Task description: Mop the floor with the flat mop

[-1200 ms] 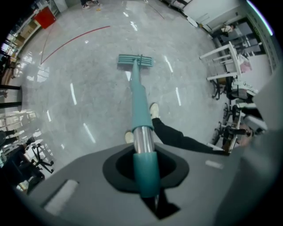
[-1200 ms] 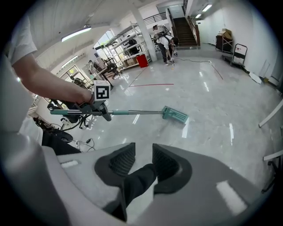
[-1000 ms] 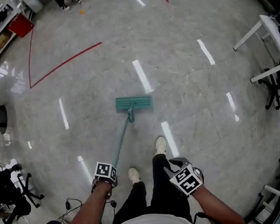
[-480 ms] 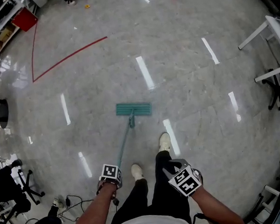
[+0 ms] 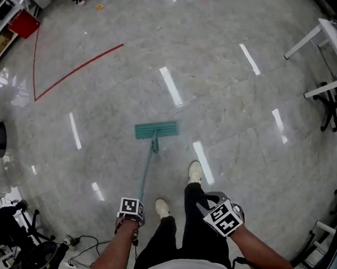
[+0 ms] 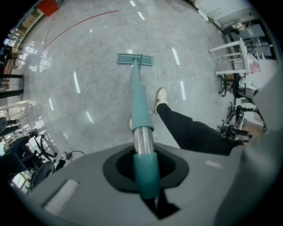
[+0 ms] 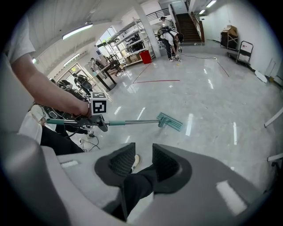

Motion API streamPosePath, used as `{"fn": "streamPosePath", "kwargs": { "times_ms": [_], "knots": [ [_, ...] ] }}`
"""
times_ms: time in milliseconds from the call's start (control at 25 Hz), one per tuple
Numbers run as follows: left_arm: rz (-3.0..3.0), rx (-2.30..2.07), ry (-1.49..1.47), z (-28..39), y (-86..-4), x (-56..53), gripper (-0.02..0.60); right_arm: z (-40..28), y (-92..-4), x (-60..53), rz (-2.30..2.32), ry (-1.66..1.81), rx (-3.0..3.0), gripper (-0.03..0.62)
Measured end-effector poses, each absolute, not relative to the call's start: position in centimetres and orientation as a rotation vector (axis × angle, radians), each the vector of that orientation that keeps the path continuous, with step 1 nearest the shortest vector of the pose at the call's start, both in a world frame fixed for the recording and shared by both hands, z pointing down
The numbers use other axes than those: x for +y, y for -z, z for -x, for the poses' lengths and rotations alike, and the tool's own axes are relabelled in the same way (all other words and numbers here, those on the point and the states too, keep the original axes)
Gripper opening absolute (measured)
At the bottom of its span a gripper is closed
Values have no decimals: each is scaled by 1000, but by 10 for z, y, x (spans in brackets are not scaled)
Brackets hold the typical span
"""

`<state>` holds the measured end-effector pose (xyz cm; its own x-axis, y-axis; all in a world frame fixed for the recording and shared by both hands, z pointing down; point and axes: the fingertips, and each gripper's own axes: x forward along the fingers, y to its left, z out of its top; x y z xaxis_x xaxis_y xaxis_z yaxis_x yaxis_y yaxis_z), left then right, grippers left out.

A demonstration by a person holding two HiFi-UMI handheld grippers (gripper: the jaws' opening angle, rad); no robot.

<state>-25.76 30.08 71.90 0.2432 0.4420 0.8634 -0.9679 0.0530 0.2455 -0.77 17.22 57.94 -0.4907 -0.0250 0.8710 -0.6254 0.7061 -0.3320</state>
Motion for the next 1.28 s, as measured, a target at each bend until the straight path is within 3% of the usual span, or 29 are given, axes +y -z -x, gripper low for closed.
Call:
{"fn": "streamPosePath", "kwargs": {
  "times_ms": [520, 1280],
  "knots": [
    [-993, -700, -1228, 266, -723, 267, 58, -5, -581, 155, -493, -817, -1947, 124],
    [-1027, -748, -1195, 260, -740, 88, 57, -46, -584, 128, -529, -857, -1916, 124]
  ]
}}
